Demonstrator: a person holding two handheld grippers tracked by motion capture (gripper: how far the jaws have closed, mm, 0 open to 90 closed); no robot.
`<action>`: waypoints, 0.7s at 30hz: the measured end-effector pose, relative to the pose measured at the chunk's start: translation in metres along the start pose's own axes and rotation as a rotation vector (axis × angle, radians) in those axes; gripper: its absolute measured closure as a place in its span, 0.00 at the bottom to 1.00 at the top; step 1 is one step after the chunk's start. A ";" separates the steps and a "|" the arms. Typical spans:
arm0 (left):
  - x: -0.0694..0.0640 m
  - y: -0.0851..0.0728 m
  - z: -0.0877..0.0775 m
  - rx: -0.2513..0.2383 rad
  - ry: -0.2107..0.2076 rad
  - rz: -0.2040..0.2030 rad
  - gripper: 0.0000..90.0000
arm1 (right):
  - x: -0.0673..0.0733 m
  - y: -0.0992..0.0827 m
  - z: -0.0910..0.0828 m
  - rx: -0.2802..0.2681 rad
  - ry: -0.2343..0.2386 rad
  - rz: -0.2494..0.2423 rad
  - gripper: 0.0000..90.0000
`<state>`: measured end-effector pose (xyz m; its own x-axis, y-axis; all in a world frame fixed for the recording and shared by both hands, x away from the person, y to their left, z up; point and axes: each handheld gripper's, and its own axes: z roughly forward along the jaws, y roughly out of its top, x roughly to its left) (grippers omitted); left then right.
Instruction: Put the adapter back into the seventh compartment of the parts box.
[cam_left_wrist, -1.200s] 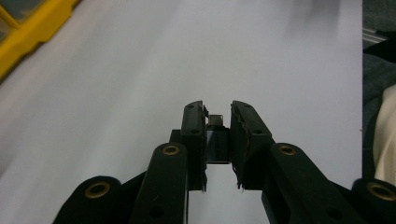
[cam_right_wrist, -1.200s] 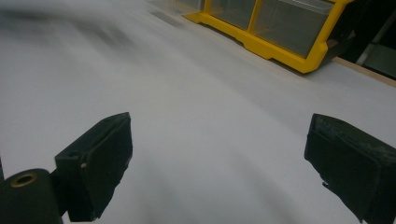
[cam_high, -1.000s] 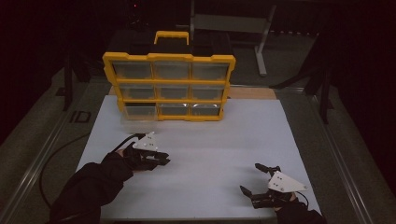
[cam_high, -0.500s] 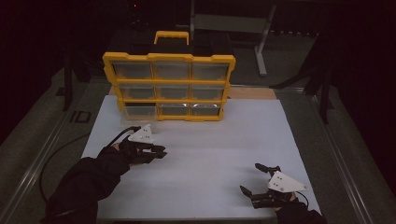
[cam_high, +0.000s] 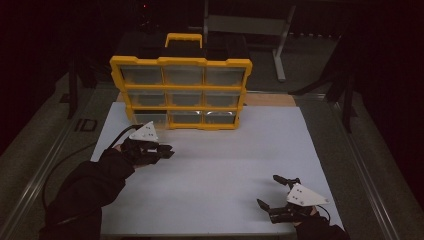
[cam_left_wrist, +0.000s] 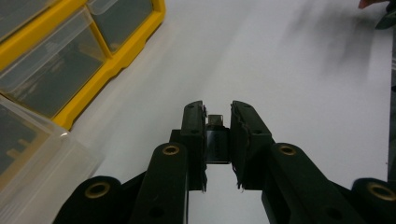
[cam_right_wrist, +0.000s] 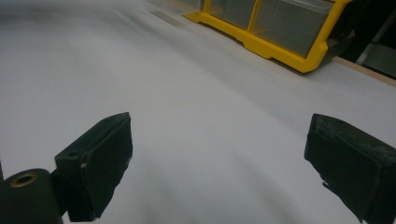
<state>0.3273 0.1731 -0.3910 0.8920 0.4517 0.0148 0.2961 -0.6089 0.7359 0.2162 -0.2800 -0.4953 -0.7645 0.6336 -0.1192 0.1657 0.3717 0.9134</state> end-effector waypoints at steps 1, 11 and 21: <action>0.000 0.000 0.000 0.000 0.000 0.000 0.84 | 0.000 0.000 0.000 0.000 0.000 0.000 0.09; 0.020 0.004 -0.009 -0.017 0.046 -0.049 0.84 | 0.000 0.000 0.000 -0.001 0.000 0.003 0.09; 0.036 0.010 -0.018 -0.038 0.101 -0.088 0.84 | 0.000 0.000 0.000 0.001 0.001 0.002 0.09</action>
<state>0.3563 0.1953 -0.3713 0.8238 0.5666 0.0161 0.3565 -0.5400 0.7624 0.2164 -0.2798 -0.4958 -0.7646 0.6338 -0.1168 0.1680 0.3711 0.9133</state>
